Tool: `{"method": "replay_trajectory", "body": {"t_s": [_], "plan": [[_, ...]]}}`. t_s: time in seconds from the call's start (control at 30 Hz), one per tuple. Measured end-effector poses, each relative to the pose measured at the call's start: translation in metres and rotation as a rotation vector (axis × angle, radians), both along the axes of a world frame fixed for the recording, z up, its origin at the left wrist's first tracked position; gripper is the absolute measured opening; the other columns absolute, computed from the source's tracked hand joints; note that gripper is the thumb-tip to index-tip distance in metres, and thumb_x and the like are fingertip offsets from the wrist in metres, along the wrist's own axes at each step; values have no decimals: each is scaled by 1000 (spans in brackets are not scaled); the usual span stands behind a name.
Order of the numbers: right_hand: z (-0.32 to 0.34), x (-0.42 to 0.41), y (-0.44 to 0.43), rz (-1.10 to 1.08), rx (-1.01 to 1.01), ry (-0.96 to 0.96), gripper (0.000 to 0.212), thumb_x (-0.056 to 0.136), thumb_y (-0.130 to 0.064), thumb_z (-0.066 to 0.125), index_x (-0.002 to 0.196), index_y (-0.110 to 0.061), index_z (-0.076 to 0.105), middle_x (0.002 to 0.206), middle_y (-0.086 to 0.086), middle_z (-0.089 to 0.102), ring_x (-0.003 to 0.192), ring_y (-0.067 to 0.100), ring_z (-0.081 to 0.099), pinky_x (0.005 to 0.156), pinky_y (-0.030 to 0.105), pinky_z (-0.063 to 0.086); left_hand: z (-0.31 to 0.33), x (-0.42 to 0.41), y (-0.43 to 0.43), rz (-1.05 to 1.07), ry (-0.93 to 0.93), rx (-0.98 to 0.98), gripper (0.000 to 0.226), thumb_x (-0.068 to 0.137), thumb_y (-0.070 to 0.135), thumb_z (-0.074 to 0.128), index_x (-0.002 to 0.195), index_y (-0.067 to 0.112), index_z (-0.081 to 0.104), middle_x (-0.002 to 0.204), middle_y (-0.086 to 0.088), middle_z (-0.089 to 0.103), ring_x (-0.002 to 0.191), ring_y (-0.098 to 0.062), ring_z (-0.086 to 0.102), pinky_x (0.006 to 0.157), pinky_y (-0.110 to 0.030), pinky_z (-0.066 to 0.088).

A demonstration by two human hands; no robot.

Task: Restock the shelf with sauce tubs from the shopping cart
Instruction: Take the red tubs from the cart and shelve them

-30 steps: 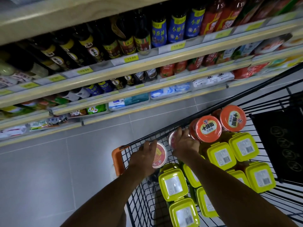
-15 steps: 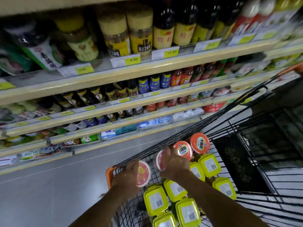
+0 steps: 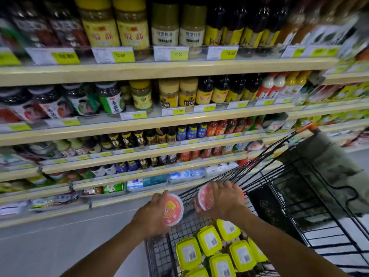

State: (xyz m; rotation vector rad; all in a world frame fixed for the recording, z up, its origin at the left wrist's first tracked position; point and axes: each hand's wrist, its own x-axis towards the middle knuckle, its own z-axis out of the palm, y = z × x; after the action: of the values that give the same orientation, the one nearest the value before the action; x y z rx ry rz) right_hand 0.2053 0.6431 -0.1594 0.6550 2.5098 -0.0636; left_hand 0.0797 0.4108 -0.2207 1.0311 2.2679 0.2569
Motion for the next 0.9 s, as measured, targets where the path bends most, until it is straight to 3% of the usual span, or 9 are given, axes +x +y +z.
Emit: {"method": "replay_trajectory", "body": {"t_s": [0.13,0.27,0.4,0.5,0.6,0.7,0.77,0.9], "plan": [[39,-9,-20,-50,-62,46,126,58,-95,50,154,-21,16,151,7,36,140,33,34,115,47,32,40,-12,-32,20,-5,87,118,73,63,75,160,30,1,157,-2,23,135,-28,48,99,-40,51],[75,-20,-50,-95,-189,120,119,62,-69,75,154,-21,16,142,8,32,130,33,46,101,37,46,78,-20,-79,90,6,205,115,71,64,79,157,34,9,151,0,29,132,-27,49,98,-36,51],[121,-34,-108,-6,-298,185,116,63,-90,56,150,-20,22,140,2,30,135,22,32,103,22,28,107,-30,-145,206,19,258,123,57,74,75,154,37,8,147,2,33,128,-25,51,97,-38,51],[149,-46,-153,-1,-339,256,99,76,-65,72,151,-22,25,144,0,28,140,21,31,113,29,29,132,-37,-203,281,54,337,120,54,79,73,150,40,14,138,6,39,122,-22,54,94,-38,53],[173,-62,-198,-6,-372,357,74,85,-41,77,144,-20,37,137,-10,43,125,4,41,104,23,31,156,-44,-264,363,111,405,122,53,79,75,152,38,16,141,8,39,127,-19,51,100,-37,50],[197,-78,-249,46,-352,441,103,73,-51,83,154,-21,28,151,1,36,138,23,33,108,31,32,183,-45,-323,462,114,491,124,52,76,79,153,37,18,143,9,37,128,-16,49,105,-36,47],[210,-86,-280,62,-397,536,111,64,-54,87,154,-23,30,150,6,36,132,24,43,106,36,41,200,-45,-362,506,147,537,122,57,66,85,155,34,20,143,10,36,127,-13,47,103,-31,46],[236,-104,-339,147,-479,651,98,64,-44,92,145,-25,39,136,-1,46,114,17,48,94,30,42,223,-43,-437,596,182,570,127,55,66,87,157,37,17,149,12,33,128,-10,45,101,-30,48]]}}
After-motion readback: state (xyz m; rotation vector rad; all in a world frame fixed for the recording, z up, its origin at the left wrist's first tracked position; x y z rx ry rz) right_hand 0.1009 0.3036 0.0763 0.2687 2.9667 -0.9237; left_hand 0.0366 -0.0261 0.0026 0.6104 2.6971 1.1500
